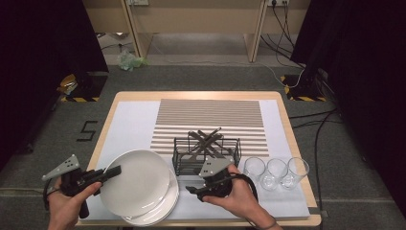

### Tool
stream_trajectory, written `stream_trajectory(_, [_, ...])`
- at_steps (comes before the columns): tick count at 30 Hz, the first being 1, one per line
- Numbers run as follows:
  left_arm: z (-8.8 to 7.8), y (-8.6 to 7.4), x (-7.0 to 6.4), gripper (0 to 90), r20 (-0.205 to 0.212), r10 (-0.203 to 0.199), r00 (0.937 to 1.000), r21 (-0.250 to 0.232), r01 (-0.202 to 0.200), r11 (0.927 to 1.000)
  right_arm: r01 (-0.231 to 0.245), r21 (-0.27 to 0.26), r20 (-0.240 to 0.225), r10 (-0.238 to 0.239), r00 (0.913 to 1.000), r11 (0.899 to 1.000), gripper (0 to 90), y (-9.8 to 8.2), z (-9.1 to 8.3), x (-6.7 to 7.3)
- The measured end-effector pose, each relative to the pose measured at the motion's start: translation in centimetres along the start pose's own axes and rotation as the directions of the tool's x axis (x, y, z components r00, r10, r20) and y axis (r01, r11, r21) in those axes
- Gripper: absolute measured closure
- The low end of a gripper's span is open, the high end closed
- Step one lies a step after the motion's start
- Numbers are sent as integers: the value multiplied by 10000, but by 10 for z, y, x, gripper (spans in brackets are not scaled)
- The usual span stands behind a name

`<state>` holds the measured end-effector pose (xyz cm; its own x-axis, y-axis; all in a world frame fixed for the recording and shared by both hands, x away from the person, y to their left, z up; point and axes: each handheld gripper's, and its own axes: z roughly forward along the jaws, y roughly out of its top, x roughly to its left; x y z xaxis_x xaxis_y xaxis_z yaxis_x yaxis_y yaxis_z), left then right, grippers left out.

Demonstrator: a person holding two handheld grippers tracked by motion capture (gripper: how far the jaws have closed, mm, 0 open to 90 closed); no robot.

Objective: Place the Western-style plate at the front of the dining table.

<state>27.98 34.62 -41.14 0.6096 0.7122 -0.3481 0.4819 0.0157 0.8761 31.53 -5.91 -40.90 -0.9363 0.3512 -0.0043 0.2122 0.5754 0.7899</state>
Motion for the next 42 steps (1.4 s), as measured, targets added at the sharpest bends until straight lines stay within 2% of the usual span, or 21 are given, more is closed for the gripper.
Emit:
stream_trajectory(10, [1,3,4,842,-465,-160,9988,-529,136,9985,-327,-166,364,333,9988,9993,420,-13,-20,-5])
stream_trajectory(16, [4,10,8,844,-443,-372,9983,-953,328,9949,-563,-285,476,576,9972,9980,423,-21,-24,-5])
stream_trajectory(18, [4,11,9,845,-478,-400,9981,-1014,350,9942,-509,-280,482,522,9975,9983,424,-22,-24,-5])
stream_trajectory(20, [5,14,12,845,-542,-591,9968,-1330,514,9898,-630,-278,466,642,9968,9976,426,-26,-24,-3])
stream_trajectory(24, [5,21,17,845,-688,-649,9955,-1626,530,9853,-634,-266,491,647,9967,9976,429,-31,-23,-2])
stream_trajectory(29, [5,27,21,845,-813,-605,9949,-1803,450,9826,-795,-314,548,811,9952,9963,431,-36,-24,-1])
stream_trajectory(42, [19,45,29,846,-885,-592,9943,-2094,395,9770,-1171,-734,729,1225,9898,9904,435,-47,-28,-1])
